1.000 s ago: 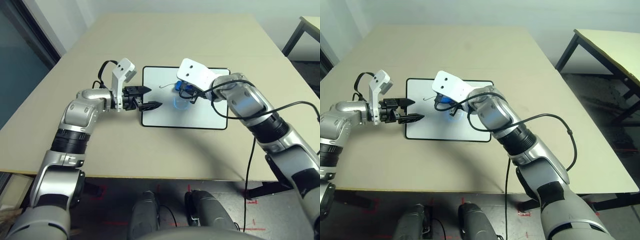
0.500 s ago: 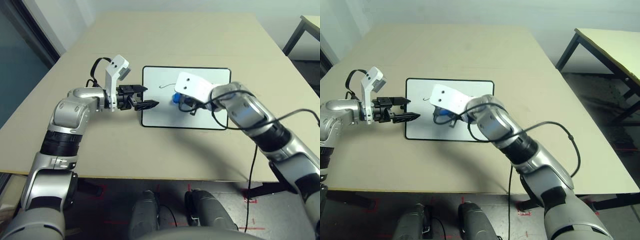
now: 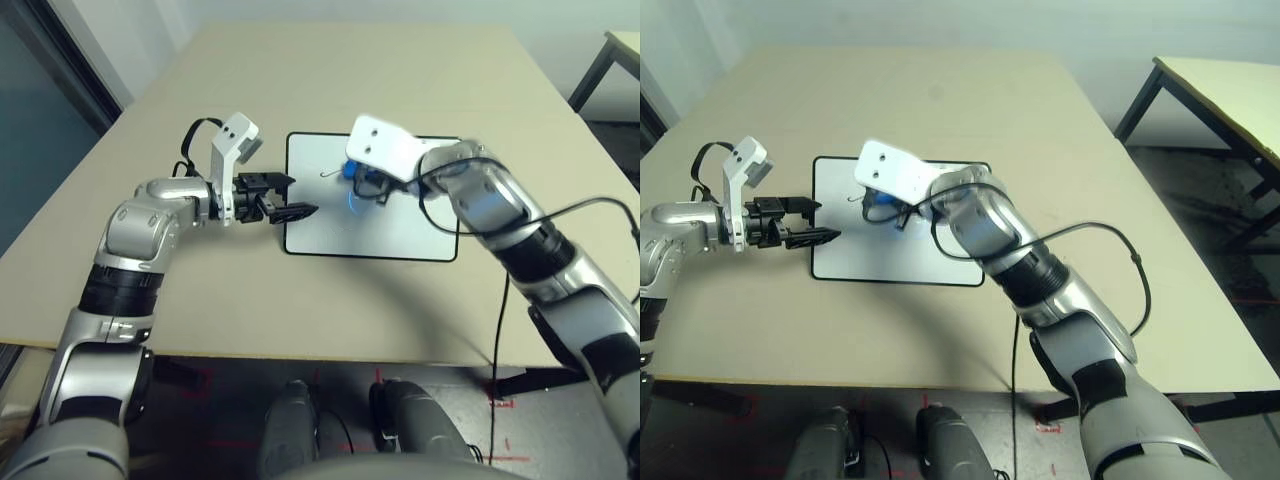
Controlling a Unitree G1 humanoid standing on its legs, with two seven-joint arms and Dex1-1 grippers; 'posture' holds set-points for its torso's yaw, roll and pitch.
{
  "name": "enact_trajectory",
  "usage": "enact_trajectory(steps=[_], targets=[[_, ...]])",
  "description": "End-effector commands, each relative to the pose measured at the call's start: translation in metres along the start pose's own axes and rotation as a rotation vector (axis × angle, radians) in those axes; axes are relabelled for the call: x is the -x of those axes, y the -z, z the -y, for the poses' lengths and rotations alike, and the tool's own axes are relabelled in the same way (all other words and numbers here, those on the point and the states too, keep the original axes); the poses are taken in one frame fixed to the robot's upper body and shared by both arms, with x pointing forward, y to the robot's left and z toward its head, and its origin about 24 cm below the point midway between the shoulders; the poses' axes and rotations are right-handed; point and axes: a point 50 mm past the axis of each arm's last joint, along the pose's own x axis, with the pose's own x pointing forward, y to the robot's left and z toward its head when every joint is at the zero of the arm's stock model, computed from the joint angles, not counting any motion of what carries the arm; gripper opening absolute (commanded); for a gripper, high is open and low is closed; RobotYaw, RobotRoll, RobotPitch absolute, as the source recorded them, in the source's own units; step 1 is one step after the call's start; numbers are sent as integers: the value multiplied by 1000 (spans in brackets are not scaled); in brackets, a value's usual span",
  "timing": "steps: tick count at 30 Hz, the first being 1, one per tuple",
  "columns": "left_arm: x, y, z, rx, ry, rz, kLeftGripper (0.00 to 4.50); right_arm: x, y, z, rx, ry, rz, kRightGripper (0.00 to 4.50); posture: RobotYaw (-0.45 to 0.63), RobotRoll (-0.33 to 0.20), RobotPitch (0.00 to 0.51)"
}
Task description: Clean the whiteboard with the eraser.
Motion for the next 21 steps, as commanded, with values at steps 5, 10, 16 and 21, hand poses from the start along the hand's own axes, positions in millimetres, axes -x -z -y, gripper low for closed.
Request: enact_trajectory(steps=[5, 10, 16, 21], targets=[[2, -3, -1, -3, -11, 7, 4500, 0, -20, 43, 6, 156, 42, 566, -105, 0, 90], [4, -3, -2, 4, -27, 8, 4500, -5, -28, 59, 14, 192, 62, 566, -97, 0, 88], [14, -1, -8, 12, -65, -3, 4500, -7, -13, 14, 55, 18, 18, 566, -91, 0, 91], [16, 0, -10, 15, -75, -5, 4500, -5, -7, -5, 64, -39, 2, 566, -93, 0, 93]])
